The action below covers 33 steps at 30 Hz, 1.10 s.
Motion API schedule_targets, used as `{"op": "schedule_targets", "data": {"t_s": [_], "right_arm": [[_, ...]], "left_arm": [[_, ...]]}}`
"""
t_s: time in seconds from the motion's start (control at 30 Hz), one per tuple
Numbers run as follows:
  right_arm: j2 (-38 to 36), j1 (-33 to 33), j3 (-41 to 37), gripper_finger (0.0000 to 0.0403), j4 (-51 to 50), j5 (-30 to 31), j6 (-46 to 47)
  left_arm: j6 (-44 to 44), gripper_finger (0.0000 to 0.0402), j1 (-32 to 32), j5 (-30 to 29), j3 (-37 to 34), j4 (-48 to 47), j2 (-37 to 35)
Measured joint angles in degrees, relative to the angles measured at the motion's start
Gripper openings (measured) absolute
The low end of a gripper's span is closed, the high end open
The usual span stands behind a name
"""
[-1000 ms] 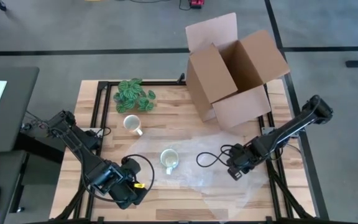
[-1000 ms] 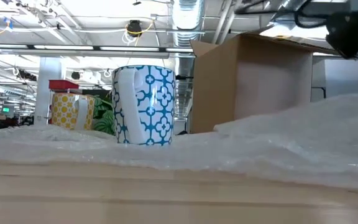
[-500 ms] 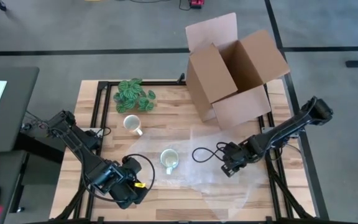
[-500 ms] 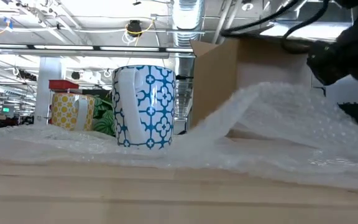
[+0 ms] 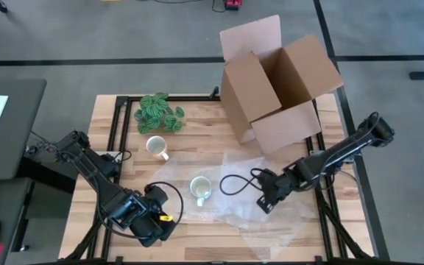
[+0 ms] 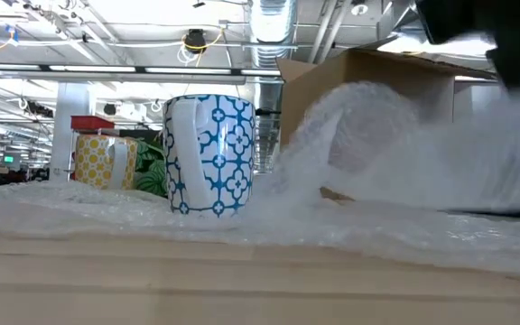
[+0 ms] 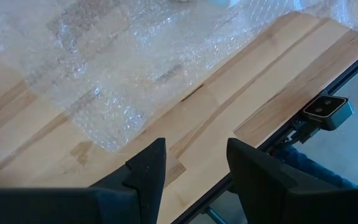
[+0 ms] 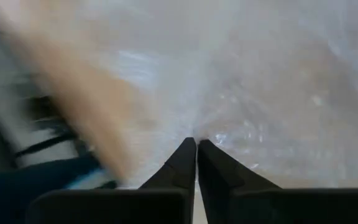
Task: Wrap mug
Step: Wrap the blue mug with bubble wrap
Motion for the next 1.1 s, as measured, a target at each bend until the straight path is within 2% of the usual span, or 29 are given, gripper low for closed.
{"op": "schedule_targets", "data": {"t_s": [0.23,0.43,0.6,0.8,1.1], "right_arm": [[0.0,-3.0,15.0,0.0,-0.2,7.1,-12.1],[2.6,-8.1,21.1,0.0,5.4,6.4,-22.5],[9.9,-11.1,27.2,0.0,12.2,-0.7,-28.4],[21.9,-12.6,38.8,0.0,15.9,-8.6,-32.3],[39.2,-12.6,55.5,0.0,15.8,-17.1,-34.5]], "left_arm": [[0.6,0.0152,0.0,0.0,0.0,-0.8,-0.9],[2.9,0.0152,0.0,-0.5,0.0,-1.0,-2.5],[3.1,0.0152,0.0,-4.1,0.0,-0.8,-5.7],[4.0,0.0152,-0.2,-9.7,0.0,-0.6,-10.0],[6.5,0.0152,-0.2,-10.7,0.0,-3.5,-15.4]]}}
